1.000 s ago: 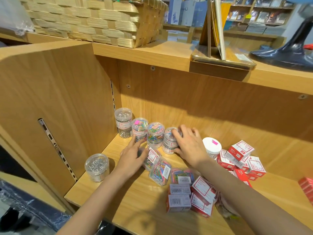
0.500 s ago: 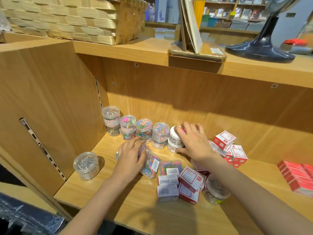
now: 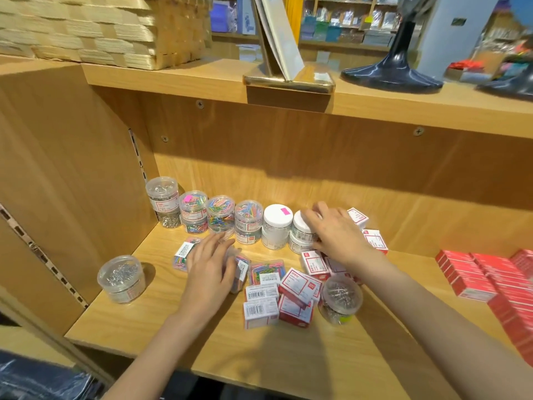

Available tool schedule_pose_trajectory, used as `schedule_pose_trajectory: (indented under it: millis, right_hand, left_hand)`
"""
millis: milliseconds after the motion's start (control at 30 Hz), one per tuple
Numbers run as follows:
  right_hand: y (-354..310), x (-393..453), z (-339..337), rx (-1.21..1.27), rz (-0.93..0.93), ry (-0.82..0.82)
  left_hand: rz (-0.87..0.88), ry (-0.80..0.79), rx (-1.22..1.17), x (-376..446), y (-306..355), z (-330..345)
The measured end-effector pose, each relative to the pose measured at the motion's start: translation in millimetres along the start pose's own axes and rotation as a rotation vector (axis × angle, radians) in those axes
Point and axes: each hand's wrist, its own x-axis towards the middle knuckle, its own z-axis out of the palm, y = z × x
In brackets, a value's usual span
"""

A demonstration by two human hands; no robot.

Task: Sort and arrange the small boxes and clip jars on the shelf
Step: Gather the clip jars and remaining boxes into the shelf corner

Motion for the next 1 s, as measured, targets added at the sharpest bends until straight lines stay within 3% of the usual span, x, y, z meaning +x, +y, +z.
schedule_pose_trajectory:
  millis: [233, 333, 433, 567, 733, 900, 1000]
  right_hand:
    - [13.8, -53.0, -4.6, 0.271, -0.025, 0.165]
    - [12.9, -77.1, -4.3, 0.416, -0.103, 0.133]
    - [13.0, -102.8, 4.4, 0.510, -0.056, 0.068]
    - [3.9, -126.7, 27.1, 0.580, 0.005, -0.092]
    - [-2.8, -130.3, 36.6, 0.678, 0.067, 0.019]
    - [12.3, -106.5, 2.2, 0.855, 0.065, 0.239]
    - [1.6, -73.2, -16.0, 0.901, 0.052, 0.159]
  left_hand:
    - [0.169, -0.016, -0.138, -22.6, 18.1, -2.5]
    - [0.310, -0.106, -0.178, -34.5, 26.5, -4.5]
    - [0.406, -0.188, -0.117, -48.6, 26.0, 1.1]
    - [0.408, -0.225, -0.096, -54.6, 21.8, 8.3]
    - [0.391, -0.229, -0.106, -49.7, 23.5, 6.8]
    - [0.319, -0.145, -0.133, -47.3, 18.2, -2.5]
    - [0.205, -0.091, -0.106, -40.2, 10.1, -12.9]
